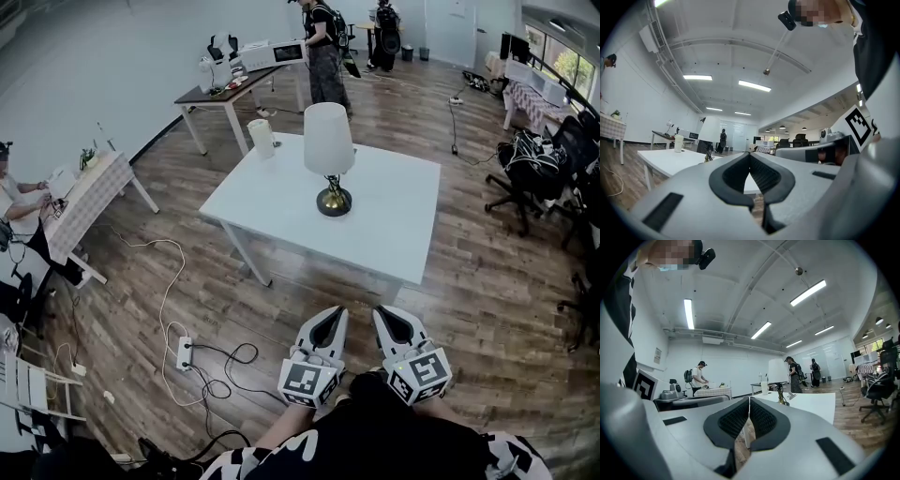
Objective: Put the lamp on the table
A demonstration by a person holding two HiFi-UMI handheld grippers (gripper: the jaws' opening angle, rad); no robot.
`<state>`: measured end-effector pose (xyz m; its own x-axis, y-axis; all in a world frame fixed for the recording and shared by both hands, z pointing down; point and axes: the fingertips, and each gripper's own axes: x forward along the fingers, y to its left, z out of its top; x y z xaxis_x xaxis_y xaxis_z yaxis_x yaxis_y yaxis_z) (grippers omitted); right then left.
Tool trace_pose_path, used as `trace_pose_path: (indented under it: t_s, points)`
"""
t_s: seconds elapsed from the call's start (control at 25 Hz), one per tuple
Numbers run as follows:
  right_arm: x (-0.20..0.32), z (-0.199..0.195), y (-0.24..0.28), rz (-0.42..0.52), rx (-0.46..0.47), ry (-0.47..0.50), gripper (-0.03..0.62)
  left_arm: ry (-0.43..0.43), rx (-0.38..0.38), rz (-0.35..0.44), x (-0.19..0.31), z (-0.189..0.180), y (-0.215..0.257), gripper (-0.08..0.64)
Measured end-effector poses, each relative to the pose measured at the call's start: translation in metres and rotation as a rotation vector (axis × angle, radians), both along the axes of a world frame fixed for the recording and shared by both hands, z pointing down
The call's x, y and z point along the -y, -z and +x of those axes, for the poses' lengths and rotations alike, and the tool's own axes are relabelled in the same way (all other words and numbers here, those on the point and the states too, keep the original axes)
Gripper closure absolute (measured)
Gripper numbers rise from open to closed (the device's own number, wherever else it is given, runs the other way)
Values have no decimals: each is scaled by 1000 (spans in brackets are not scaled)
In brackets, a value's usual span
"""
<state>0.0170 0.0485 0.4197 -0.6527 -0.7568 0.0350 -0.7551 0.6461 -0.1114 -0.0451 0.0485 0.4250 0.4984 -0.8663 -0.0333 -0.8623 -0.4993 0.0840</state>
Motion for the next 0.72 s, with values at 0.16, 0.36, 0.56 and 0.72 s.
trace_pose_path:
  t_s: [0.16, 0.36, 0.56, 0.72]
  points:
    - [-1, 0, 1, 1, 5, 22, 572, 14, 3, -4, -1, 1, 0, 555]
    - [2, 7, 2, -10, 3, 46, 572, 20, 7, -7, 1, 14, 4, 555]
    - [-1, 28, 9, -6, -4, 48, 572, 28, 9, -3, -6, 37, 11, 555]
    - [-4, 39, 11, -4, -3, 53, 572, 24, 10, -5, -12, 50, 10, 555]
